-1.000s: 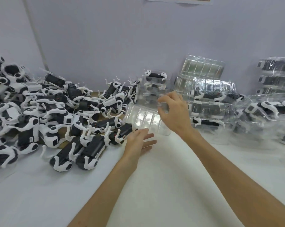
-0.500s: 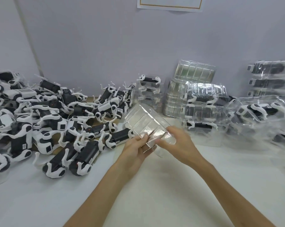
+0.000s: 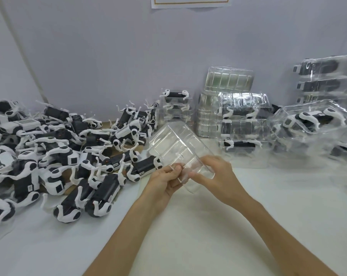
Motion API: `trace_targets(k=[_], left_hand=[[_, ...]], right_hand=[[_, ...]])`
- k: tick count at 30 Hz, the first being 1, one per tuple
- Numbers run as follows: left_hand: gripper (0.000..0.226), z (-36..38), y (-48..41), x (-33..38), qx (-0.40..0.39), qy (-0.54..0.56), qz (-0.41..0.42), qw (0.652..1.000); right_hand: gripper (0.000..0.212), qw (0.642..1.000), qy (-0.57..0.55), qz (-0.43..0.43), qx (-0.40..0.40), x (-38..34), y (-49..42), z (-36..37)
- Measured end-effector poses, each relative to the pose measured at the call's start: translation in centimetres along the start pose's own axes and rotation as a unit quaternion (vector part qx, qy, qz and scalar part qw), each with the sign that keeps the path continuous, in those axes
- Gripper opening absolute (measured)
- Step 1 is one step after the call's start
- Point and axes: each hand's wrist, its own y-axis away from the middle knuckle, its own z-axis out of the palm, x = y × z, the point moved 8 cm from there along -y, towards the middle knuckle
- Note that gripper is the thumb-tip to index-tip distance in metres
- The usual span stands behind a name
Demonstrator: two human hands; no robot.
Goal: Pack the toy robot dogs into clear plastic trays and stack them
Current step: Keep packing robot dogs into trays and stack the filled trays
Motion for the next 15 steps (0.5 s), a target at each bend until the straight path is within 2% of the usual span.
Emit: trace_targets(k=[3, 11, 15], left_hand=[[0.009, -0.1, 0.0, 0.1, 0.001, -0.016, -0.011, 1.0], [0.009, -0.4, 0.1, -0.1, 0.039, -0.02, -0.025, 0.999], [0.01, 0.6, 0.5, 0.4, 0.011, -0.033, 0.033, 0.999]], right_hand=[[0.016, 1.0, 0.019, -0.004, 0.008, 0.1, 0.1, 0.1], [0.017, 0.998, 0.057, -0.019, 0.015, 0.1, 0.3, 0.0], [0.03, 0.999, 0.026, -0.012, 0.037, -0.2, 0.3, 0.0]])
